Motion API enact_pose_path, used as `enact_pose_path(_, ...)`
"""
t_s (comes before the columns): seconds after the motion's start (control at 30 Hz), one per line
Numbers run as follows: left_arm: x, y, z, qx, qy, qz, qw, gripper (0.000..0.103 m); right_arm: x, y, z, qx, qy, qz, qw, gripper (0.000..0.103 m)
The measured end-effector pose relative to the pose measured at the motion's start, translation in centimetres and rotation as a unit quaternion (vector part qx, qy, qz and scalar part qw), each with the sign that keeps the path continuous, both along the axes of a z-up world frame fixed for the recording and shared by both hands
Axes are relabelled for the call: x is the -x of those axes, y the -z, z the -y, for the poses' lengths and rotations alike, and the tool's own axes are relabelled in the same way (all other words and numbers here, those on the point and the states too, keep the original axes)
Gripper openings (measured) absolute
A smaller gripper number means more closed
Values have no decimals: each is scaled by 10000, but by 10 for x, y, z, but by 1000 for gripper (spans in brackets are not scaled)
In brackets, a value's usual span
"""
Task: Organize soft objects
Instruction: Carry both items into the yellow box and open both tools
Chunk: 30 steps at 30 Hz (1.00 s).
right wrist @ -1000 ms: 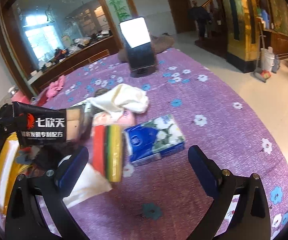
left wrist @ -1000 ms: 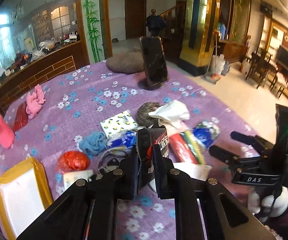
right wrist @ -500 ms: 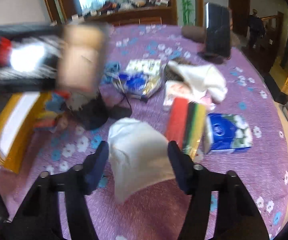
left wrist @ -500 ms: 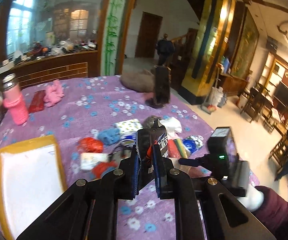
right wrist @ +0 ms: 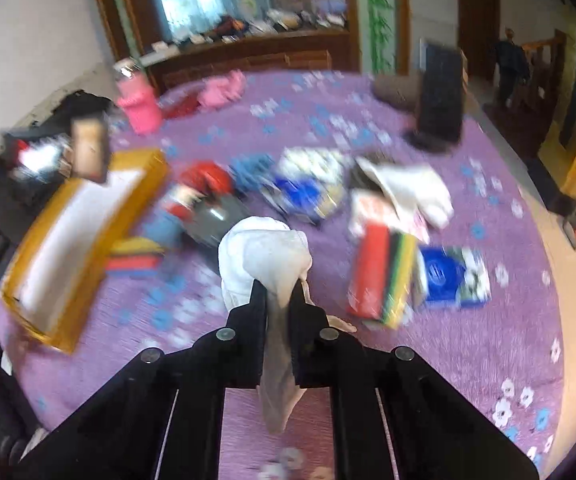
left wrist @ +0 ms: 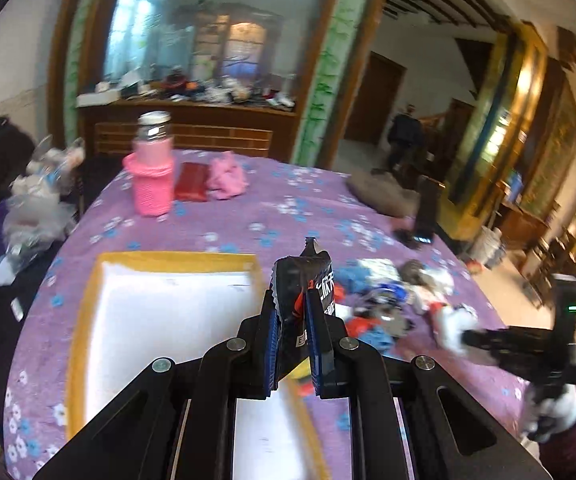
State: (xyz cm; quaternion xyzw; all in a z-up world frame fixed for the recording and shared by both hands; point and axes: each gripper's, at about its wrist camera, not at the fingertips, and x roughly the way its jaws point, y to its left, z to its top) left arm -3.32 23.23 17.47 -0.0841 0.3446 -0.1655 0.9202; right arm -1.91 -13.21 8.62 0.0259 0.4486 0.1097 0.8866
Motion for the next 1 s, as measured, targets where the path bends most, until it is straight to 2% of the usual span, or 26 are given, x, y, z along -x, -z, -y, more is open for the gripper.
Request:
enact_pose_path(0.1,-19,10,-19,138,-209,-171,9995,12,-19,-18,-36,-246,-361,38,9990,8)
enact_pose_path(0.2,-42,22,-27,152,-397,-301,9986,12,-40,-20,-76,-551,-715,-114,9958,8)
enact_pose_path(0.37,-90,48,-37,235,-660,-549,9960,12,-89,-4,-149,-876,-1036,-451,9897,8)
enact_pose_path(0.6,-138,85,-50,531,-959,-707,9915,13,-145,32,-211,-743,-866,-789,9903,8)
enact_pose_path(0.7,-148,101,-59,654,-1107,-828,9882,24,-159,43,-219,-642,-805,-901,9906,9)
enact_pose_path(0.77,-148,106,-65,644,-1206,-820,9872,45,-167,49,-223,-580,-763,-963,9907,10)
enact_pose_path(0.87,-144,104,-72,678,-1346,-805,9853,59,-171,52,-226,-502,-696,-905,9922,19)
enact_pose_path(0.93,-139,100,-81,859,-1457,-777,9825,63,-171,49,-226,-530,-737,-853,9922,26)
enact_pose_path(1.0,-130,95,-89,981,-1539,-693,9808,69,-167,41,-220,-675,-747,-725,9923,27)
